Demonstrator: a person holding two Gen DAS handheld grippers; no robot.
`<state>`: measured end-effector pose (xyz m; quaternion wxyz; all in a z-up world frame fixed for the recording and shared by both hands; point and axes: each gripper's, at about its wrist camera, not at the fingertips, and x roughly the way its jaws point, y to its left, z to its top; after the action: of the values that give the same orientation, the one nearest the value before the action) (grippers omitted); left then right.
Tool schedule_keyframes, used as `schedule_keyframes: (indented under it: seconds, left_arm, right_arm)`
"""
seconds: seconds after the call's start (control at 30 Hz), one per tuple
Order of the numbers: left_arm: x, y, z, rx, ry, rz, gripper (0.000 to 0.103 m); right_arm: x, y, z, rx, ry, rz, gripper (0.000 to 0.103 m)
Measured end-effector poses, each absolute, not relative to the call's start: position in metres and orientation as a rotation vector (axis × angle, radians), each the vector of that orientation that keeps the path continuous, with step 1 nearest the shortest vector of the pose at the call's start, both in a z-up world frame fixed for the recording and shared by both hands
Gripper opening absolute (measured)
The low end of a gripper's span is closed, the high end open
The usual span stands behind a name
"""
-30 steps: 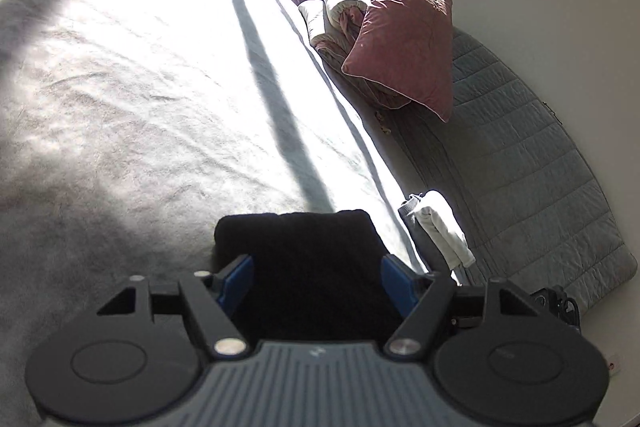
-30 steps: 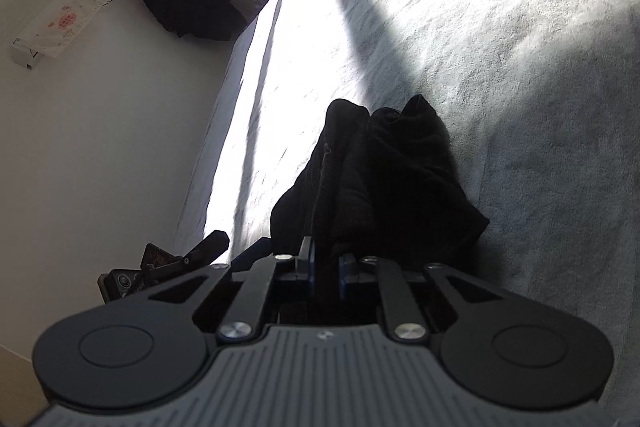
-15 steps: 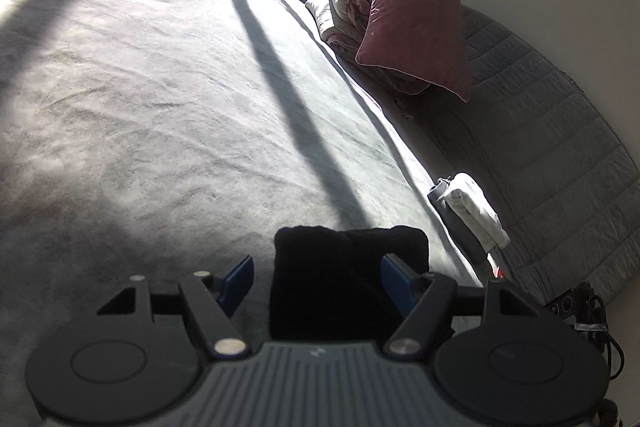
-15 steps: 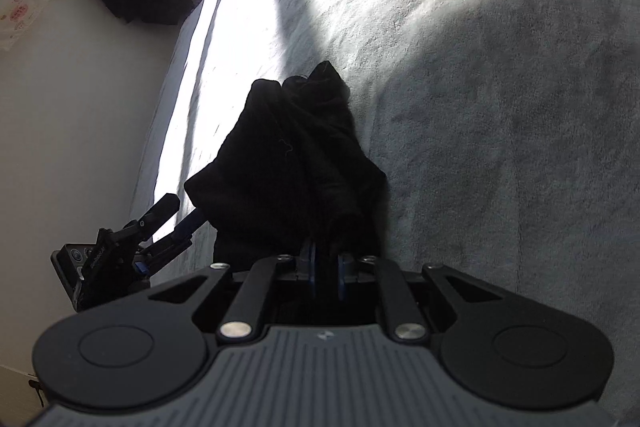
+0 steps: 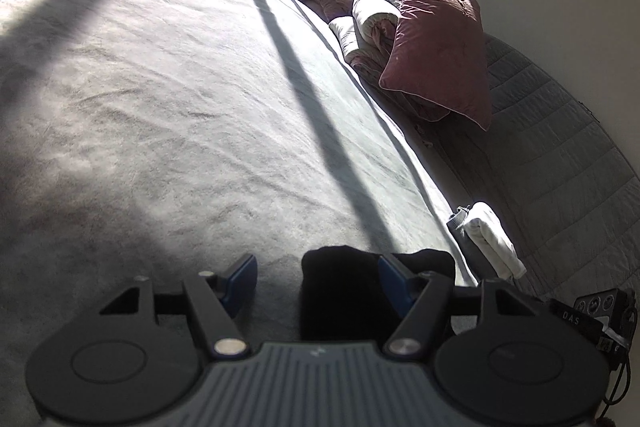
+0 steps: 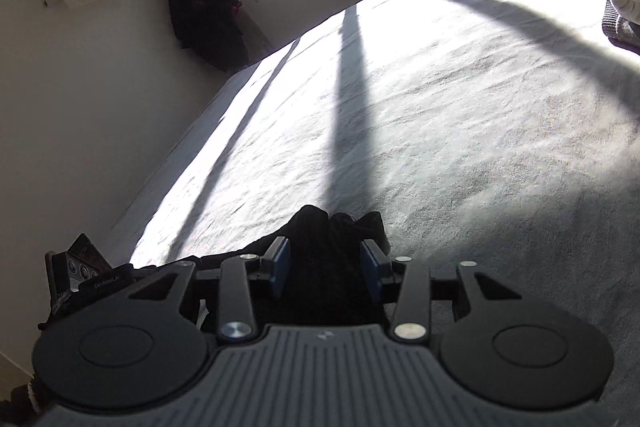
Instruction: Fold clothes
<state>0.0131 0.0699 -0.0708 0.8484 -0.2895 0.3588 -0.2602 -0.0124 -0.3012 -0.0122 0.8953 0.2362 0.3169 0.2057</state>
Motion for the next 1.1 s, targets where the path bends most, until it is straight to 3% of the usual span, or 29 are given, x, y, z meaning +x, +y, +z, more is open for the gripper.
schedule_keyframes:
  seconds: [0.1, 0.33, 0.37, 0.4, 0.43, 0.63, 0.73, 0.9, 1.03, 1.07, 1.1]
  left_arm:
    - [0.014, 0.072, -0.075, -0.63, 0.75, -0.549, 0.063]
    - [0.018, 0.069, -0.078, -0.629, 0.734, -0.563, 0.061]
    - [0.018, 0.067, -0.078, -0.618, 0.735, -0.563, 0.054]
    - [0.02, 0.064, -0.078, -0.6, 0.744, -0.563, 0.027]
    - [0.021, 0.062, -0.077, -0.583, 0.752, -0.561, 0.013]
    - [0.02, 0.05, -0.074, -0.488, 0.734, -0.519, 0.015]
    - [0.024, 0.045, -0.075, -0.457, 0.74, -0.51, 0.021]
    - [0.022, 0.045, -0.064, -0.446, 0.675, -0.479, 0.047]
    - [0.018, 0.048, -0.05, -0.424, 0.596, -0.474, 0.045]
    - [0.016, 0.048, -0.047, -0.412, 0.576, -0.49, 0.042]
    - [0.014, 0.048, -0.044, -0.4, 0.559, -0.508, 0.032]
  right_arm:
    - [0.001, -0.286, -0.014, 0.425, 0.614, 0.433, 0.052]
    - [0.023, -0.257, -0.024, 0.257, 0.594, 0.428, 0.052]
    - [0.024, -0.255, -0.025, 0.249, 0.594, 0.425, 0.051]
    - [0.023, -0.253, -0.025, 0.244, 0.584, 0.427, 0.035]
    - [0.022, -0.251, -0.025, 0.239, 0.573, 0.429, 0.011]
    - [0.004, -0.244, -0.012, 0.149, 0.484, 0.327, 0.009]
    - [0.018, -0.24, -0.024, 0.089, 0.524, 0.276, 0.009]
    - [0.029, -0.229, -0.044, -0.035, 0.549, 0.226, 0.011]
    - [0.017, -0.238, -0.028, 0.006, 0.508, 0.264, 0.022]
    - [0.012, -0.239, -0.023, 0.007, 0.494, 0.272, 0.022]
    - [0.007, -0.239, -0.019, -0.001, 0.478, 0.276, 0.022]
